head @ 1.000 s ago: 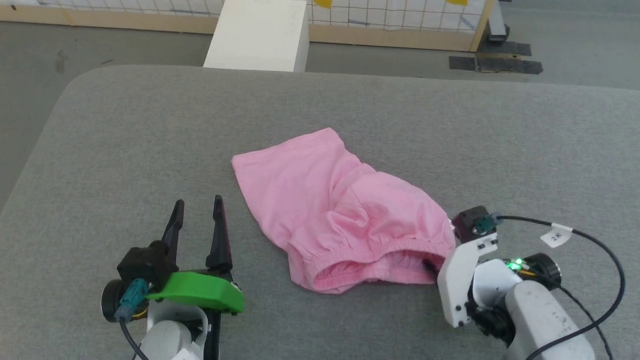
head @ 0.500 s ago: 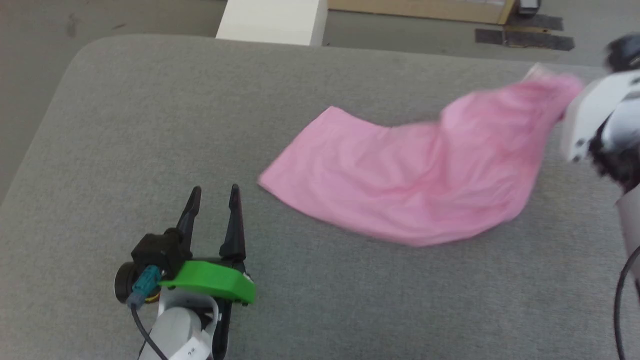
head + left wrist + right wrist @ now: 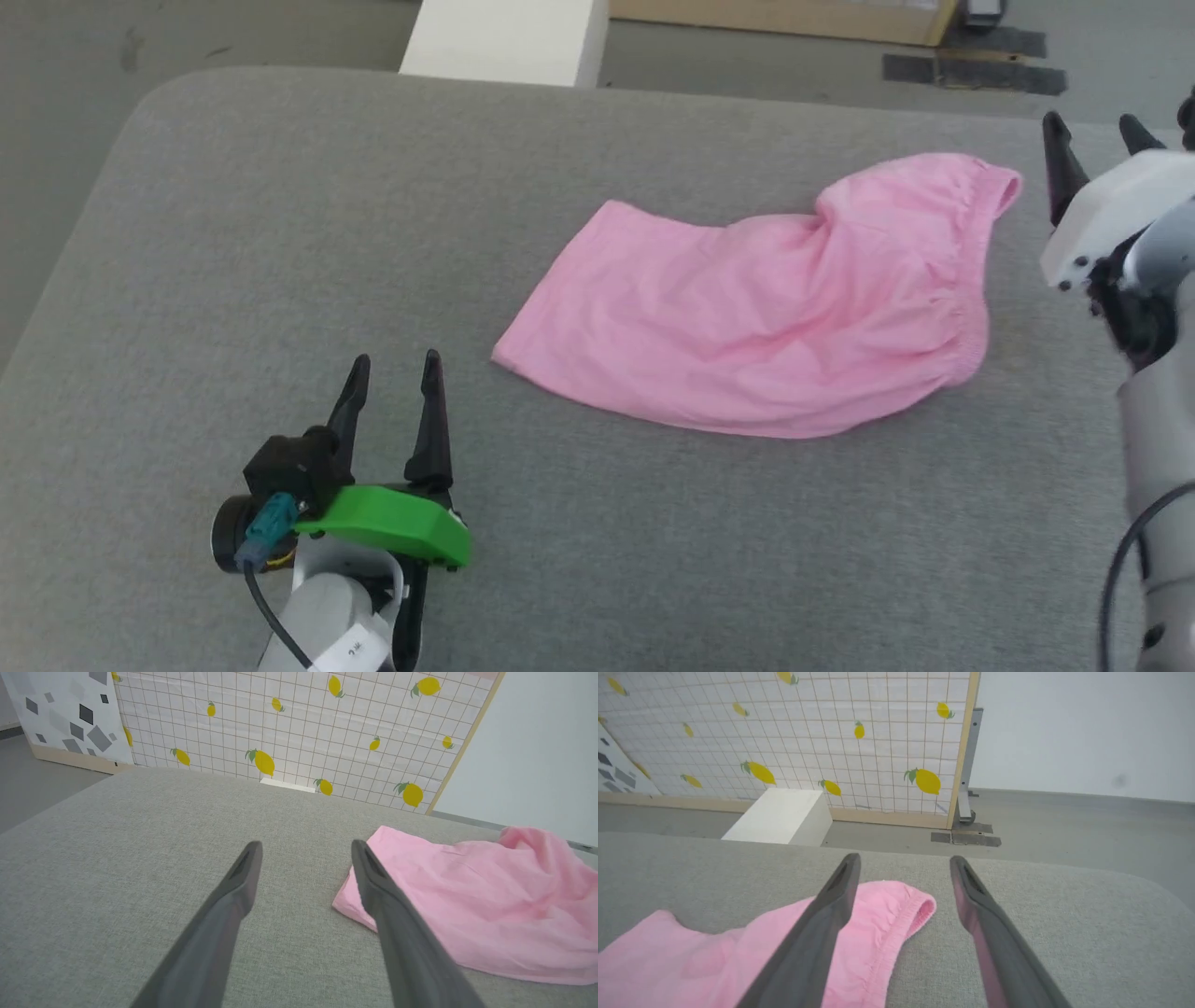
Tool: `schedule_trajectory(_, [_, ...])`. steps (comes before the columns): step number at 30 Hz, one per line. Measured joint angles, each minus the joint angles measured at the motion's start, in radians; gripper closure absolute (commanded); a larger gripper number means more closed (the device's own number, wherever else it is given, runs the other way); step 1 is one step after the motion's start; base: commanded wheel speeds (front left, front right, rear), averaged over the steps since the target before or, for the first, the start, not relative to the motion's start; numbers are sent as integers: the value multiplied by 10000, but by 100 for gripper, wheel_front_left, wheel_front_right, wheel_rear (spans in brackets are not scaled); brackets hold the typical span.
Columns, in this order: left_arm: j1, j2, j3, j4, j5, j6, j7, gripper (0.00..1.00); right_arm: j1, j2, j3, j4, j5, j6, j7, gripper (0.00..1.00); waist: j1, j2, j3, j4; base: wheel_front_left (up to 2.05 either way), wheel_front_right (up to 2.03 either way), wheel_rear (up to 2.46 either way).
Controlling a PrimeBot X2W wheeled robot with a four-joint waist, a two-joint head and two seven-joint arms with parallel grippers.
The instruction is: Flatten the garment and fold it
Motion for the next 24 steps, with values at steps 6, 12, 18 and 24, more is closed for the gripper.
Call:
schedule_trajectory(6, [165,-17,65,104,69,-8,0,0,2089,711,146,-1350,364,-2,-1710,0,0,0,-466,-471,0,0,0])
schedule_trajectory(12, [380,-23,121,314,65,4,0,0,4800,1350,422,-2736,905,-2,-2217,0,0,0,-890,-898,0,0,0])
schedule_trajectory(18, [429,-31,142,802,-115,236,491,0,6618,1578,391,-3691,1538,-2,-2086,0,0,0,-1149,-1271,0,0,0])
schedule_trajectory(24, [-1194,117,161,1708,-242,635,3149,0,7011,1590,623,-4405,2023,-2,-1722,0,0,0,-1019,-1497,0,0,0])
